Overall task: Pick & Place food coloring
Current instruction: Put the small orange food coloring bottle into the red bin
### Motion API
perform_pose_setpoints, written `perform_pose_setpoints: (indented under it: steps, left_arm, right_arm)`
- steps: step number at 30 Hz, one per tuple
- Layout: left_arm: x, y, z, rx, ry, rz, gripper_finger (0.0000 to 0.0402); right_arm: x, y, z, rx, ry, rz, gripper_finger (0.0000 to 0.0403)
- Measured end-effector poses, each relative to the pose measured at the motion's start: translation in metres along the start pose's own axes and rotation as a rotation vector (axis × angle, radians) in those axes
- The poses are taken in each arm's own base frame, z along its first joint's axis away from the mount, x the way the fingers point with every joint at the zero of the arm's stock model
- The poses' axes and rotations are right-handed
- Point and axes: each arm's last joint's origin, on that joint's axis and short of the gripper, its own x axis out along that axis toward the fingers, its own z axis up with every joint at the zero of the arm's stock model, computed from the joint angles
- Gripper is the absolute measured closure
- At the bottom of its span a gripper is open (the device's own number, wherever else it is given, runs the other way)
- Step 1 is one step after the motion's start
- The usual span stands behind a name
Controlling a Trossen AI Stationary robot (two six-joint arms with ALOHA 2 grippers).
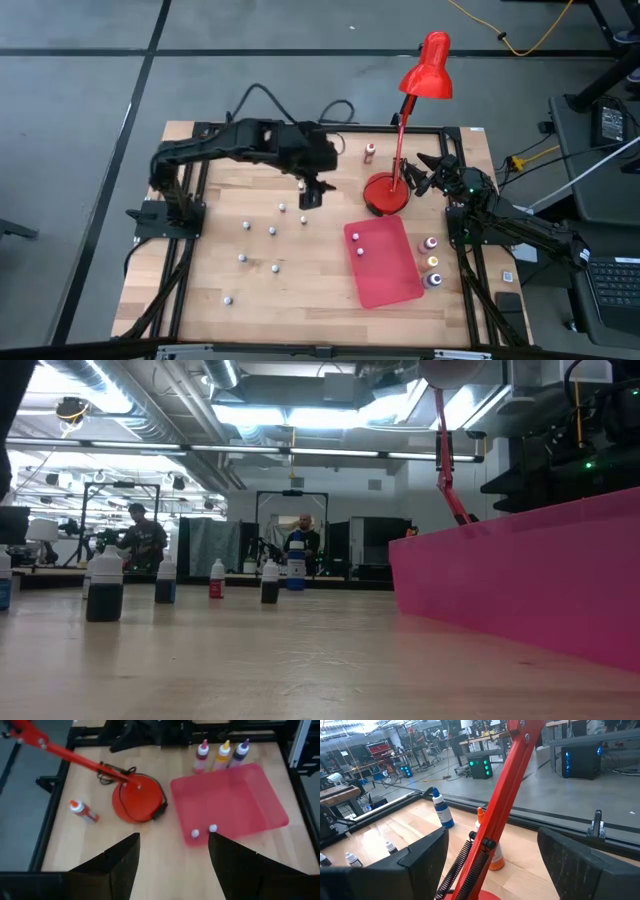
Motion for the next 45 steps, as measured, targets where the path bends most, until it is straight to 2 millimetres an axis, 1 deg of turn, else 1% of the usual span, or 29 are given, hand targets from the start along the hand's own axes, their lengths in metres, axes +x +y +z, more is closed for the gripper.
perform_pose_setpoints:
  steps: [5, 9, 14, 21, 26, 31, 35, 40, 45]
  left_arm:
    - [-0.009, 0.011, -0.020, -0.030, 0.002, 0.025, 0.0171]
    - [-0.007, 0.017, -0.047, -0.090, 0.000, 0.037, 0.0171]
    - [-0.008, 0.015, -0.082, -0.138, -0.066, 0.043, 0.0171]
    - [0.005, 0.020, -0.132, -0.193, -0.118, 0.066, 0.0171]
    - [0.013, 0.017, -0.164, -0.252, -0.135, 0.066, 0.0171]
    - [0.011, 0.014, -0.196, -0.346, -0.158, 0.106, 0.0171]
    - [0.012, 0.010, -0.219, -0.389, -0.147, 0.146, 0.0171]
    - [0.018, 0.007, -0.243, -0.382, -0.121, 0.150, 0.0171]
    - [0.031, 0.008, -0.263, -0.291, -0.102, 0.158, 0.0171]
  right_arm:
    - [0.000, 0.000, 0.000, 0.000, 0.000, 0.000, 0.0097]
    - [0.000, 0.000, 0.000, 0.000, 0.000, 0.000, 0.0097]
    - [0.000, 0.000, 0.000, 0.000, 0.000, 0.000, 0.0097]
    - [0.000, 0.000, 0.000, -0.001, 0.000, 0.000, 0.0097]
    - [0.000, 0.000, 0.000, -0.001, 0.000, 0.000, 0.0097]
    - [0.000, 0.000, 0.000, -0.001, 0.000, 0.000, 0.0097]
    - [0.000, 0.000, 0.000, 0.000, 0.000, 0.000, 0.0097]
    - [0.000, 0.000, 0.000, 0.000, 0.000, 0.000, 0.0097]
    - [0.000, 0.000, 0.000, -0.001, 0.000, 0.000, 0.0097]
